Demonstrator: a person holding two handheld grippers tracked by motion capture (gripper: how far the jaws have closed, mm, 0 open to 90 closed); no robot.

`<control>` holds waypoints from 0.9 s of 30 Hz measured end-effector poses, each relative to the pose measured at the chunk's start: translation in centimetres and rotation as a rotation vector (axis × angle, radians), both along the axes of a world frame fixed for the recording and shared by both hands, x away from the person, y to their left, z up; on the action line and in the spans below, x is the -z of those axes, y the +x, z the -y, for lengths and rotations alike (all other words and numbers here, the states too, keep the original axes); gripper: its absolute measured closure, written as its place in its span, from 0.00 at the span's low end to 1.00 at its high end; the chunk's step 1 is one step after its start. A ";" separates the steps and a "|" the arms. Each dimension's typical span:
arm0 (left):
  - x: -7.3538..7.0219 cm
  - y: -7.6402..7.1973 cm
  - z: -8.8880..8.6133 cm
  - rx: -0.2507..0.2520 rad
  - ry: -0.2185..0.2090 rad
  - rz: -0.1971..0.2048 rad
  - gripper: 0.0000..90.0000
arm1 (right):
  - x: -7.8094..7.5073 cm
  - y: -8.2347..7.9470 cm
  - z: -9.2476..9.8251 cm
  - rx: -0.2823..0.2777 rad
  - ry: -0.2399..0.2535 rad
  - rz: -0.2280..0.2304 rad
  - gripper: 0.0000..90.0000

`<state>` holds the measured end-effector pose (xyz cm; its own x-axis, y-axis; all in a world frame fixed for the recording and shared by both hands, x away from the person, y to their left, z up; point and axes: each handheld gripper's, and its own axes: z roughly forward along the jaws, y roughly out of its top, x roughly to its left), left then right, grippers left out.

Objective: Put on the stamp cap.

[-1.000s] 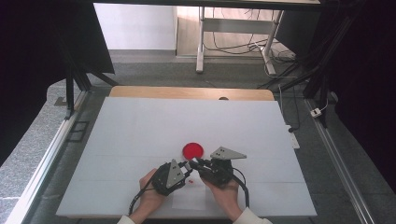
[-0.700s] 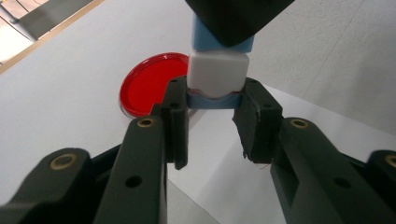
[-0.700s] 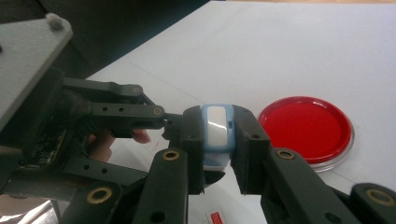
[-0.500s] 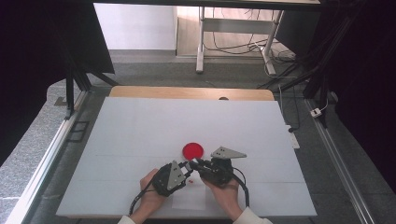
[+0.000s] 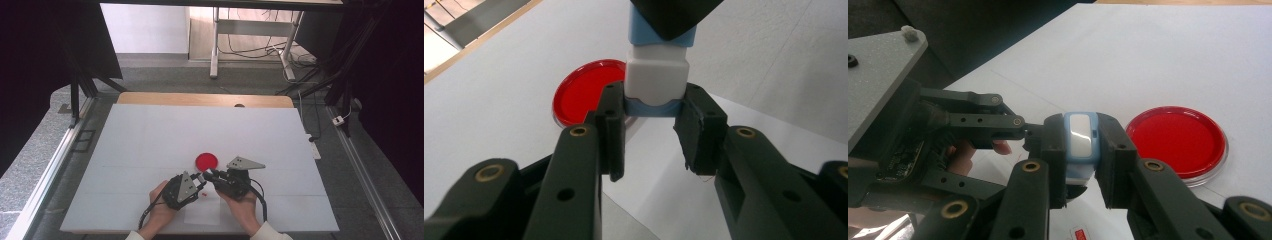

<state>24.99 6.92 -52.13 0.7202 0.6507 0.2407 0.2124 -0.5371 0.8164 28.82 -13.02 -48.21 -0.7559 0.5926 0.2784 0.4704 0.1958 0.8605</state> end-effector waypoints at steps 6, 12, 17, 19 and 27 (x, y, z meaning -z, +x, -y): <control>0.0 0.2 -0.1 -0.006 -0.022 -0.019 0.67 | 0.0 0.0 0.0 -0.002 0.003 0.005 0.84; 0.1 0.3 -0.2 -0.007 -0.030 -0.032 0.63 | 0.0 0.1 0.0 -0.005 0.004 0.004 0.84; 0.1 0.5 -0.2 -0.006 -0.036 -0.049 0.60 | 0.1 0.1 0.0 -0.007 0.006 0.001 0.84; 0.2 0.5 -0.2 0.000 -0.034 -0.062 0.57 | 0.1 0.1 0.0 -0.007 0.008 0.002 0.84; 0.3 0.6 -0.1 0.000 -0.027 -0.084 0.52 | 0.1 0.2 0.1 -0.006 0.009 0.007 0.84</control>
<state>25.60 7.07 -52.42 0.7369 0.6564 0.1617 0.2808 -0.5148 0.8100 29.00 -13.16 -48.28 -0.7612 0.5858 0.2781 0.4630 0.1907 0.8656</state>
